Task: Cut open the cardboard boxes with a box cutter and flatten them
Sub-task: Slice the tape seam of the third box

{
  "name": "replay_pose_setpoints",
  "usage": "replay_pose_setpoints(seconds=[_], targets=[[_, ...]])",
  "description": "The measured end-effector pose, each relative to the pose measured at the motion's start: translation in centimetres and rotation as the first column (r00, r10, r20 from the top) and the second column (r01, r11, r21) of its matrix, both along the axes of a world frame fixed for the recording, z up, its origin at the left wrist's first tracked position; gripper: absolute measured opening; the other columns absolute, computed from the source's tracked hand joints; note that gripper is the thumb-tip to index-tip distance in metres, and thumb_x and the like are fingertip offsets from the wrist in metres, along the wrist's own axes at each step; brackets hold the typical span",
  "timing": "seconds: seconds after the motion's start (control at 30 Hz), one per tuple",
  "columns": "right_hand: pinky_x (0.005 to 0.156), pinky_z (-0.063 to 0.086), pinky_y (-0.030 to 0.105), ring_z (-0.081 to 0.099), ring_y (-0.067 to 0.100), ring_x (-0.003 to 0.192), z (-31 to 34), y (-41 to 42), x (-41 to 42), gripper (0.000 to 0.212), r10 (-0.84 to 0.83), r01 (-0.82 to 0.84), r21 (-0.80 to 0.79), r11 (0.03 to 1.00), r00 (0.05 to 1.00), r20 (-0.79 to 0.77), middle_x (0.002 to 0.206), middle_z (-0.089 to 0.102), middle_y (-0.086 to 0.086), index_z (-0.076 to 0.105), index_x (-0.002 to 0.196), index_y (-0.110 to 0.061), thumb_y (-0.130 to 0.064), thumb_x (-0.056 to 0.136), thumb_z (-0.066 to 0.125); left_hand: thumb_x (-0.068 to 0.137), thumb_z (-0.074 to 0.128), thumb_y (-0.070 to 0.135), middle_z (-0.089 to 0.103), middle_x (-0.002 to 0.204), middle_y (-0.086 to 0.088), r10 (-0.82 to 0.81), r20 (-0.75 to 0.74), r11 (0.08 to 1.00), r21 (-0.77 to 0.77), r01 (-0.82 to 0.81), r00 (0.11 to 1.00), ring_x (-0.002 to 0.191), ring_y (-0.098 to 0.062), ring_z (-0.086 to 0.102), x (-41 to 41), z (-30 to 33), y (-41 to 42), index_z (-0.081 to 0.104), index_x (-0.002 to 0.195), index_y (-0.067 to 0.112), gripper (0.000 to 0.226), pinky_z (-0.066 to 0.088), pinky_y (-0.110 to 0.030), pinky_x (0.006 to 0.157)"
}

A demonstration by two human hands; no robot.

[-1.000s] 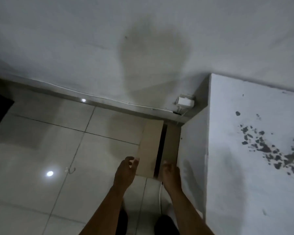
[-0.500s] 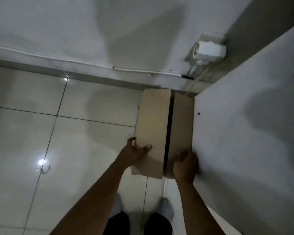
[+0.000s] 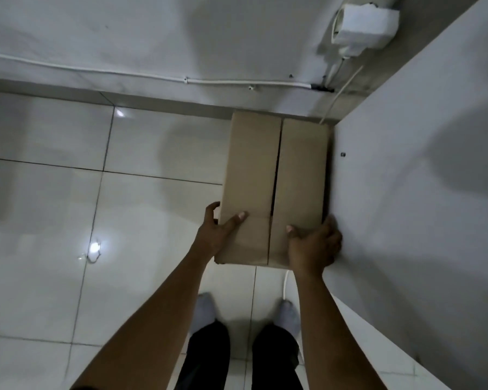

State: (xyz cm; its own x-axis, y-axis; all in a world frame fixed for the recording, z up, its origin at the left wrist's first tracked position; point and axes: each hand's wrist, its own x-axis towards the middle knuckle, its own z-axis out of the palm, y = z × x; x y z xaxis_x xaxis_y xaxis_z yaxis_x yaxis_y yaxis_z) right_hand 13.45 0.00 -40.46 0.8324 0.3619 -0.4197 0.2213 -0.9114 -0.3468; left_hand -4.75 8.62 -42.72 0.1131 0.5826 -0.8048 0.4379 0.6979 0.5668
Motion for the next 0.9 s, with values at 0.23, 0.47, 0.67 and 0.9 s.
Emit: replay_pose_setpoints(seconds=[0.23, 0.47, 0.67, 0.9], targets=[[0.109, 0.040, 0.055, 0.031, 0.038, 0.138, 7.4, -1.5, -3.0, 0.087, 0.024, -0.001, 0.158, 0.987, 0.990, -0.138, 0.154, 0.022, 0.016, 0.035, 0.151, -0.020, -0.053, 0.081, 0.075, 0.073, 0.079, 0.060, 0.061, 0.114, 0.003, 0.116, -0.006, 0.993, -0.024, -0.116, 0.993, 0.094, -0.012, 0.064, -3.7, 7.9, -2.0, 0.036, 0.140, 0.031, 0.084, 0.055, -0.031, 0.075], [0.102, 0.043, 0.048, 0.044, 0.036, 0.133, 20.6, -2.6, -6.5, 0.094, 0.290, -0.279, 0.106, 0.954, 0.950, -0.114, 0.151, 0.038, 0.016, 0.016, 0.157, -0.015, -0.064, 0.088, 0.058, 0.077, 0.073, 0.058, 0.057, 0.126, -0.002, 0.218, -0.043, 0.976, 0.023, -0.217, 0.975, 0.097, -0.015, 0.059, -7.2, 21.0, -5.2, 0.038, 0.142, 0.023, 0.082, 0.048, -0.032, 0.081], [0.093, 0.046, 0.046, 0.052, 0.037, 0.119, 32.6, -2.9, -7.1, 0.099, 0.437, -0.435, 0.138, 0.890, 0.899, 0.013, 0.136, 0.050, 0.020, 0.026, 0.152, -0.007, -0.071, 0.083, 0.056, 0.080, 0.072, 0.055, 0.056, 0.122, -0.002, 0.269, -0.006, 0.960, 0.082, -0.267, 0.963, 0.097, -0.015, 0.059, -9.1, 32.0, -6.1, 0.039, 0.143, 0.021, 0.078, 0.048, -0.033, 0.080], [0.095, 0.047, 0.047, 0.049, 0.035, 0.119, 42.2, -4.5, -6.0, 0.097, 0.535, -0.545, 0.211, 0.811, 0.838, 0.108, 0.135, 0.046, 0.017, 0.027, 0.146, -0.009, -0.077, 0.082, 0.051, 0.071, 0.077, 0.060, 0.061, 0.124, -0.003, 0.225, 0.088, 0.958, 0.163, -0.237, 0.970, 0.104, -0.017, 0.062, -10.2, 42.8, -5.7, 0.045, 0.138, 0.019, 0.085, 0.053, -0.036, 0.087]])
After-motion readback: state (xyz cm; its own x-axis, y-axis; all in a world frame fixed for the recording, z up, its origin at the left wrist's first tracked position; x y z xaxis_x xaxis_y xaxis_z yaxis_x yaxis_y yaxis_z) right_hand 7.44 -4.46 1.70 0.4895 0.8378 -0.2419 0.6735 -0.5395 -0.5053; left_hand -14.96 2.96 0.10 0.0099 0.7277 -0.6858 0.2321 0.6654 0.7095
